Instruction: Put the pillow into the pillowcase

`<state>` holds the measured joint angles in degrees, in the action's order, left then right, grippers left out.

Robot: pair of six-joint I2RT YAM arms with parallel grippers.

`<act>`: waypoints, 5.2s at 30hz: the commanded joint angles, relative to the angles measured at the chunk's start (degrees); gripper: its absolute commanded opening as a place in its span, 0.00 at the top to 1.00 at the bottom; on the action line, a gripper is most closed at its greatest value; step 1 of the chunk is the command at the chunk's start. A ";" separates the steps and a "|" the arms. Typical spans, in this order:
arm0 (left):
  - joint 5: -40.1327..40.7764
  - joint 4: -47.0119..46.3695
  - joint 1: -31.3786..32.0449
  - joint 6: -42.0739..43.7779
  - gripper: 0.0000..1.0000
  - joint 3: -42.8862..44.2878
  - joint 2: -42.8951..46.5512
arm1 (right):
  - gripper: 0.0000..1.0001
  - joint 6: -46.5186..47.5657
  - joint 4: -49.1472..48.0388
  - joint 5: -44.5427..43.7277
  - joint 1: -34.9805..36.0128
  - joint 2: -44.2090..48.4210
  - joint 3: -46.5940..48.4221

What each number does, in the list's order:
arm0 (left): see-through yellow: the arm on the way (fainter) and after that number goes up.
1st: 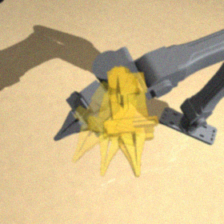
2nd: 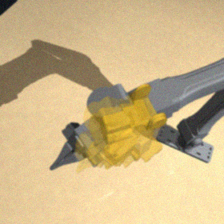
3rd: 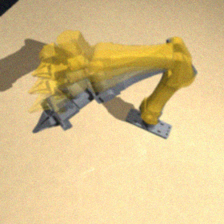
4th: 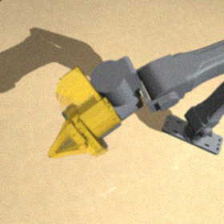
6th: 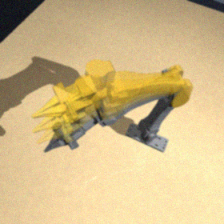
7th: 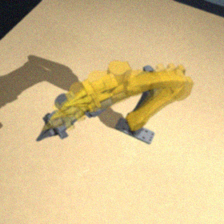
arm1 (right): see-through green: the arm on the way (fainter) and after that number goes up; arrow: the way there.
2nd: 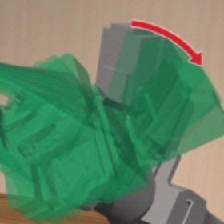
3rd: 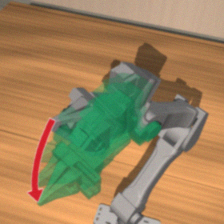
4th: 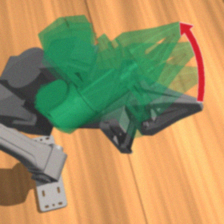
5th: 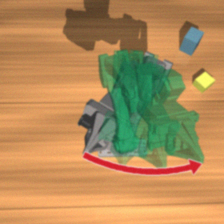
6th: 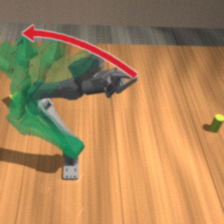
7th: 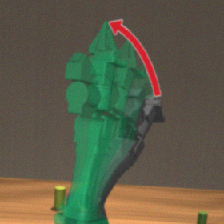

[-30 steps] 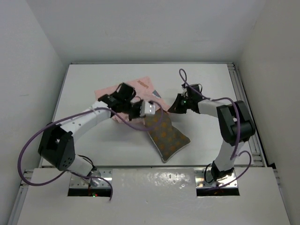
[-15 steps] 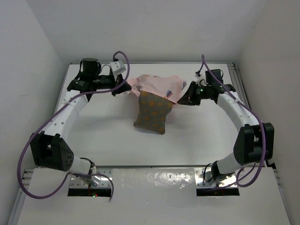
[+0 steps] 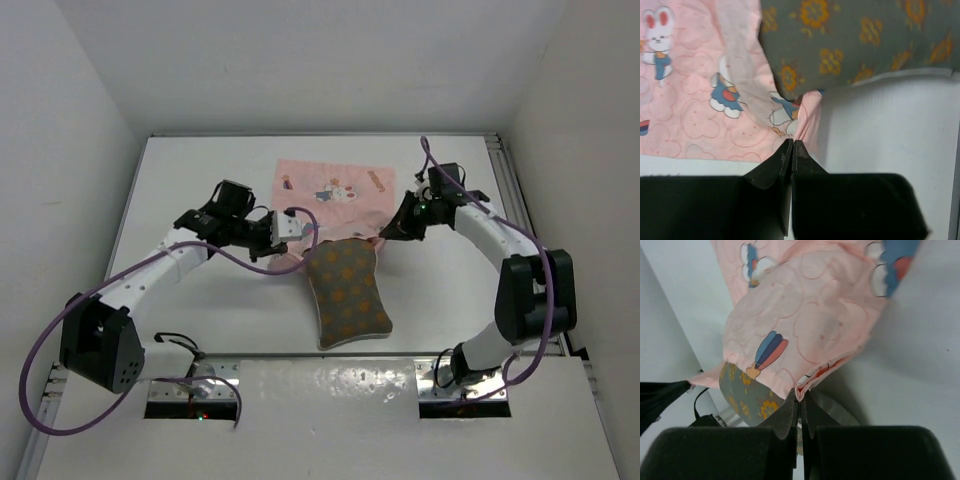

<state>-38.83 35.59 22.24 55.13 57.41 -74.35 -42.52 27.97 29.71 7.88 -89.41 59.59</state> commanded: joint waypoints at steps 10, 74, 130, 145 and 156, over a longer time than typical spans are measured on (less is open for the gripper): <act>5.87 18.83 11.95 22.50 0.21 -2.83 0.69 | 0.40 9.55 5.69 -11.77 0.82 -13.26 15.03; 5.35 -10.99 12.83 -20.06 1.00 20.63 -20.76 | 1.00 7.98 -43.68 -19.51 23.68 11.18 -13.54; 2.70 -5.95 7.58 -33.05 1.00 25.91 -12.49 | 1.00 -6.28 -64.61 -19.79 20.67 12.67 -11.86; -13.97 2.37 9.31 -22.97 1.00 25.91 -12.05 | 1.00 -16.44 -78.15 -28.29 20.77 7.86 -15.73; 4.61 -10.35 8.52 -25.70 1.00 14.08 -12.05 | 0.32 -7.53 -49.44 -27.20 19.19 -2.43 -12.77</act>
<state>-39.92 30.83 29.71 30.11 75.85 -88.33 -56.49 -27.33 1.32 28.95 -88.51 41.76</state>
